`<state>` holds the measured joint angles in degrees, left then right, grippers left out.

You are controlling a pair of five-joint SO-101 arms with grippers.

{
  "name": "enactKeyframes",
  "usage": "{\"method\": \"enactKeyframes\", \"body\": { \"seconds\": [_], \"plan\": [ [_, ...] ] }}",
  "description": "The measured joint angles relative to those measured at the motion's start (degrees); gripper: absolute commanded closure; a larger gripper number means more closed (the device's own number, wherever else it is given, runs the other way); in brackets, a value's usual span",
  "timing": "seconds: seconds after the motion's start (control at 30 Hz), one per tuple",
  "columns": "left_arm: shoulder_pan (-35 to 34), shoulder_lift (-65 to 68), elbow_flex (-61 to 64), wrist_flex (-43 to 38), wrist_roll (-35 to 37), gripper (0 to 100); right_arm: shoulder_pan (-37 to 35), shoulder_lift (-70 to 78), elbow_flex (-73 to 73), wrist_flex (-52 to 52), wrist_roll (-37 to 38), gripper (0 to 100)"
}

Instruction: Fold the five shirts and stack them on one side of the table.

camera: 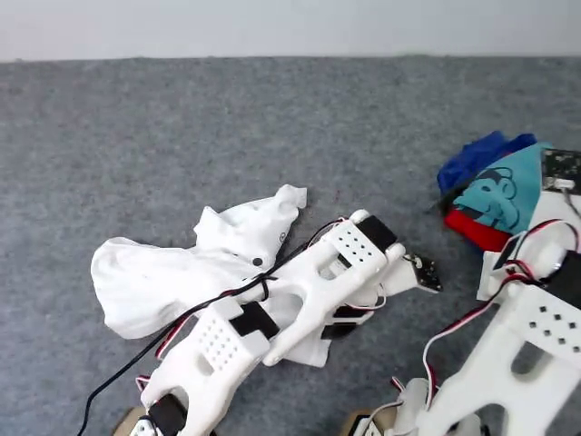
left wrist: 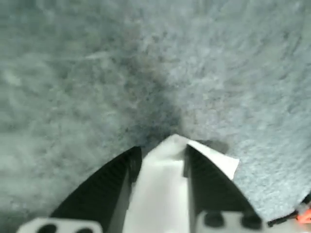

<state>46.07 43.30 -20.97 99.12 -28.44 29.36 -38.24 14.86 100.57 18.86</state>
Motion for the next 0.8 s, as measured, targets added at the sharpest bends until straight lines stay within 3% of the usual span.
{"method": "enactKeyframes", "body": {
  "seconds": [0.13,0.3,0.47,0.6,0.8],
  "plan": [
    [0.8,0.3,0.0,0.3,0.0,99,0.0,0.0,0.0,0.0,0.0,64.5],
    [1.7,-1.6,-2.3,0.1,0.0,99,0.0,0.0,0.0,0.0,0.0,64.5],
    [0.0,-13.3,-4.0,0.1,0.0,99,0.0,0.0,0.0,0.0,0.0,64.5],
    [-6.9,-26.1,-4.0,0.2,0.0,99,0.0,0.0,0.0,0.0,0.0,64.5],
    [-22.7,-44.2,-4.0,0.4,0.9,99,0.0,0.0,0.0,-0.1,0.0,64.5]
  ]
}}
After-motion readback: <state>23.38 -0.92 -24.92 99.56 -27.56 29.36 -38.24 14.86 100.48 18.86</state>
